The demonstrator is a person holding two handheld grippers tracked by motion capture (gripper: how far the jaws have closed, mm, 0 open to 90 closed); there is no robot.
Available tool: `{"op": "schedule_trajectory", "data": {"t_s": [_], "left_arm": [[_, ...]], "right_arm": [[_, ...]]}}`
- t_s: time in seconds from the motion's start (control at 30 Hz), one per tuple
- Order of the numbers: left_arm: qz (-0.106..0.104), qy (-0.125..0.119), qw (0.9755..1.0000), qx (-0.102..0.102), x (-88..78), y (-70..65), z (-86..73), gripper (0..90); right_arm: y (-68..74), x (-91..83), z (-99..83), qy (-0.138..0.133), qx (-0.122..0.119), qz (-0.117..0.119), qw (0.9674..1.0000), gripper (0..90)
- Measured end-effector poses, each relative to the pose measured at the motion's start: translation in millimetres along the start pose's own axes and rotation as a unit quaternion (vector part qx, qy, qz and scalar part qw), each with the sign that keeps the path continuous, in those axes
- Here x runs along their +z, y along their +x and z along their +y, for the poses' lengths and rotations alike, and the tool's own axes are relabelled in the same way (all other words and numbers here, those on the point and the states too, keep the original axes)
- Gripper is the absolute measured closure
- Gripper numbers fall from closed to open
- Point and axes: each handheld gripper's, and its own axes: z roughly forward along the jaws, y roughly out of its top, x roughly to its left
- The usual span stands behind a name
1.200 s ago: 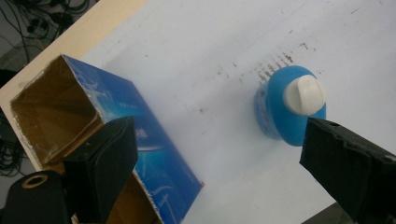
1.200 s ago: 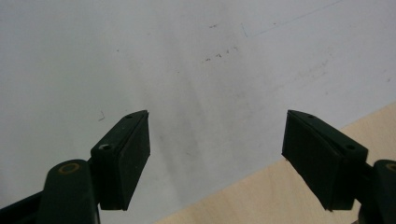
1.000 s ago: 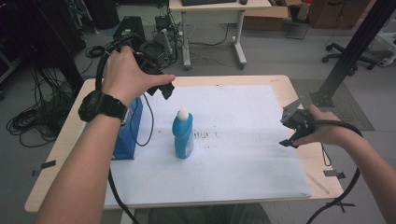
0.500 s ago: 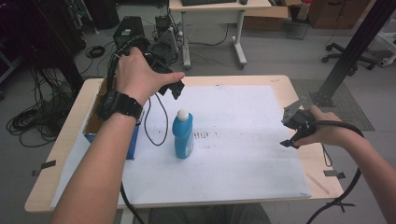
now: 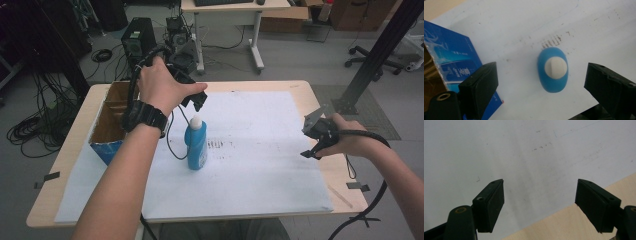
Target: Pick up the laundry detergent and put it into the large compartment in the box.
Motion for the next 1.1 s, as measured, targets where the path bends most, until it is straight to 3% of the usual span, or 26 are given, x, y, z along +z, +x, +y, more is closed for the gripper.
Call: {"op": "schedule_trajectory", "data": {"t_s": [0.2,0.73,1.1], "left_arm": [[0.006,0.007,0.9999,-0.012,7.0,-3.1,1.3,11.7],[0.011,0.023,0.9995,-0.021,28.7,-18.6,-0.6,9.5],[0.012,0.047,0.9986,-0.021,44.7,-25.0,-0.8,7.9]], "right_arm": [[-0.2,0.1,-1.7,0.0,0.0,0.0,1.0,23.6],[1.5,2.3,-2.0,0.0,-0.004,0.001,1.0,23.6],[2.0,3.8,-3.4,0.0,-0.006,0.001,1.0,23.6]]}}
